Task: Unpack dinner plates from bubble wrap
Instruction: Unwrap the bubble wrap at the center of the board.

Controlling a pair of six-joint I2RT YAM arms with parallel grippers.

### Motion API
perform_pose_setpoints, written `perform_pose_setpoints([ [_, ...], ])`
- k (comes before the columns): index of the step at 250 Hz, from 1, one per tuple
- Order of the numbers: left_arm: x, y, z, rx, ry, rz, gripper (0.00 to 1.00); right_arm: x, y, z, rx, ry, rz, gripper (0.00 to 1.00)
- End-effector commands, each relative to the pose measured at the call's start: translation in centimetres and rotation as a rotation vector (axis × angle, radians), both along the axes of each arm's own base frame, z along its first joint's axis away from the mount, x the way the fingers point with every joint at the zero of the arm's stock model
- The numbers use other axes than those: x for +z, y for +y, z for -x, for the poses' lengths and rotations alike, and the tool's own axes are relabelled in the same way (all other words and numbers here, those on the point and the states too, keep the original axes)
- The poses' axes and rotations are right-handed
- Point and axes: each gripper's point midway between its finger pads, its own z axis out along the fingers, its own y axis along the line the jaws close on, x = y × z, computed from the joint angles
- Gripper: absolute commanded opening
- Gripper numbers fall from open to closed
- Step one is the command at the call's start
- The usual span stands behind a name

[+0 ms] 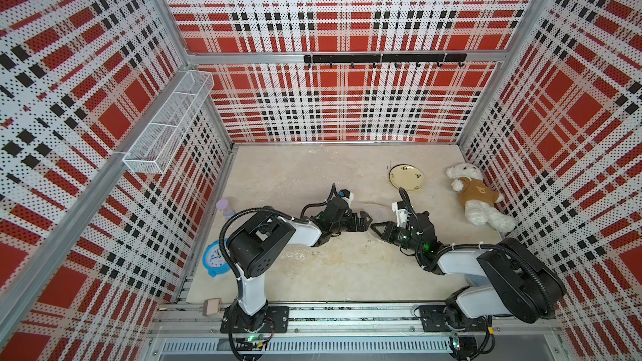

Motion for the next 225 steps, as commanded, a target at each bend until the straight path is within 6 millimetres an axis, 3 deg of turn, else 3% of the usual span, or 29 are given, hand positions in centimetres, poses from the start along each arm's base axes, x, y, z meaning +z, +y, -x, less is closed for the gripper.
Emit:
perform_pose_setpoints([
  [1,-8.5,3.7,4.6,0.006,0.248,-0.195,0.99,3.3,0.6,-1.1,0.004,-0.103,-0.065,0.0],
  [104,-8.8,5.2,4.5,0.03,0.249,-0.209,0.99,3.8,-0.3,-0.8,-0.005,-0.103,-0.052,0.0],
  [225,-10.3,5.8,5.3,0.023,0.276,-0.239,0.99,6.4,-0.1,-1.0,0.034,-0.15,-0.118,0.0],
])
